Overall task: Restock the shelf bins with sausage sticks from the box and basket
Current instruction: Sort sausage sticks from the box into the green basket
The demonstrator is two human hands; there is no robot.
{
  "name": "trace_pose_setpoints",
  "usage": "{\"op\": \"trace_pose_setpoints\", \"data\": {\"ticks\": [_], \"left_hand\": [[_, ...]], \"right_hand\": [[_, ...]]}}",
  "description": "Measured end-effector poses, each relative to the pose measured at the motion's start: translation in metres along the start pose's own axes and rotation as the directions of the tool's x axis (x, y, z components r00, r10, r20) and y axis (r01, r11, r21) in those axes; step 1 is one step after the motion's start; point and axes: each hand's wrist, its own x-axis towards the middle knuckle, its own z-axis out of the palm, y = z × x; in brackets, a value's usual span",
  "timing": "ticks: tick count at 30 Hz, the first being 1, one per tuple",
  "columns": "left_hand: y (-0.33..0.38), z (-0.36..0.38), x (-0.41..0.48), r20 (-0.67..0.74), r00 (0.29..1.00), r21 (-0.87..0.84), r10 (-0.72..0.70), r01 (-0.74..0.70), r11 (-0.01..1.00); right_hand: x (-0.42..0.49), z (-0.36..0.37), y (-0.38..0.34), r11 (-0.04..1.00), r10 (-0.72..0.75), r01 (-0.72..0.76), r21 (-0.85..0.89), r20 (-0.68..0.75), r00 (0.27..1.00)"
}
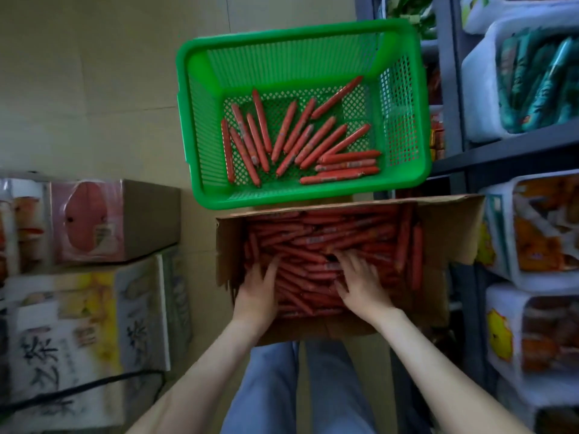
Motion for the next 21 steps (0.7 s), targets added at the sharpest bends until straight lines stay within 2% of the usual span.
{"op": "trace_pose_setpoints", "data": {"ticks": [1,3,5,6,8,13,17,21], "left_hand": [[-0.006,0.007,0.006,0.038,0.998,0.121,0.043,-0.047,0.992],[-0.009,0.014,0.018,0.103,0.985,0.371,0.138,-0.166,0.914],[-0.005,0.016,0.028,0.213,0.956,0.473,0.203,-0.283,0.834],[-0.003,0.017,0.033,0.267,0.941,0.499,0.208,-0.319,0.806],[0.002,0.018,0.043,0.314,0.939,0.540,0.138,-0.296,0.788],[0.008,0.017,0.046,0.346,0.930,0.557,0.123,-0.309,0.771],[0.010,0.018,0.044,0.389,0.909,0.626,0.152,-0.382,0.680],[0.013,0.018,0.046,0.383,0.915,0.638,0.125,-0.360,0.681]], "right_hand": [[0.002,0.004,0.003,0.999,0.003,-0.003,-0.035,0.009,1.000],[0.007,0.010,0.001,0.994,0.005,-0.004,-0.113,0.005,1.000],[0.013,0.014,-0.005,0.988,-0.001,-0.002,-0.157,-0.021,1.000],[0.016,0.015,-0.008,0.986,0.002,-0.005,-0.165,-0.019,1.000],[0.022,0.013,-0.012,0.986,0.017,-0.017,-0.164,0.003,1.000],[0.029,0.012,-0.010,0.968,-0.028,0.040,-0.248,0.049,0.998],[0.032,0.021,-0.017,0.967,-0.032,0.044,-0.250,0.050,0.998],[0.042,0.027,-0.027,0.974,-0.036,0.051,-0.219,0.073,0.997]]}}
